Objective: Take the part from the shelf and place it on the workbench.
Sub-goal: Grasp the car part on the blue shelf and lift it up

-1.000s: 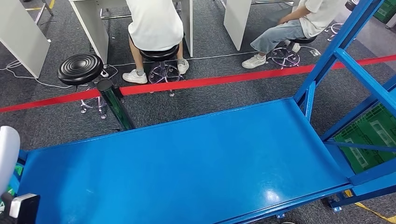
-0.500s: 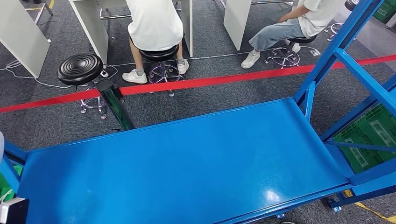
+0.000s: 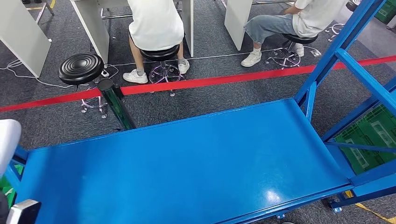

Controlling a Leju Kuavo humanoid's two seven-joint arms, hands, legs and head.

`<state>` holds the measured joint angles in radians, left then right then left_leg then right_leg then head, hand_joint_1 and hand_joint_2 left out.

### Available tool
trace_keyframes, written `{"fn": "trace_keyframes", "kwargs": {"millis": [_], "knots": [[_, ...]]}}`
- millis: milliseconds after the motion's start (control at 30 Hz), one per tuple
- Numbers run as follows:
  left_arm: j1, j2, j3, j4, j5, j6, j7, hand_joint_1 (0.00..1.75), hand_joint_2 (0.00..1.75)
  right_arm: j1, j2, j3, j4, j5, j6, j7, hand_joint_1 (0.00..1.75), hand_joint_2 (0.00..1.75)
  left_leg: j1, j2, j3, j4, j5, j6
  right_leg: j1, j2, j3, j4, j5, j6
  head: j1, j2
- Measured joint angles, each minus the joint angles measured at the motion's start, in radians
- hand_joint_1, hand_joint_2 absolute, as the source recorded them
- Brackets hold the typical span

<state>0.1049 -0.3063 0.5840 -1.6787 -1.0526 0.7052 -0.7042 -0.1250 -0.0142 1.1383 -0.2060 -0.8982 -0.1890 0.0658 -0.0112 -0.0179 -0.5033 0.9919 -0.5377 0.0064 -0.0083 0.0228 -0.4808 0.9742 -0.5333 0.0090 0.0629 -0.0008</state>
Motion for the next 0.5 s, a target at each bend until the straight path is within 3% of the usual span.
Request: {"fn": "trace_keyframes", "kwargs": {"millis": [500], "knots": [[0.075, -0.009, -0.182, -0.027, -0.005, -0.003, 0.01, 1.75, 1.75, -0.001, 0.001, 0.0, 0.0, 0.007, 0.004, -0.001, 0.0, 0.0, 0.0, -0.002, -0.001, 0.0, 0.0, 0.0, 0.0, -0.002, 0.0, 0.0, 0.0, 0.0, 0.0, 0.0]]}}
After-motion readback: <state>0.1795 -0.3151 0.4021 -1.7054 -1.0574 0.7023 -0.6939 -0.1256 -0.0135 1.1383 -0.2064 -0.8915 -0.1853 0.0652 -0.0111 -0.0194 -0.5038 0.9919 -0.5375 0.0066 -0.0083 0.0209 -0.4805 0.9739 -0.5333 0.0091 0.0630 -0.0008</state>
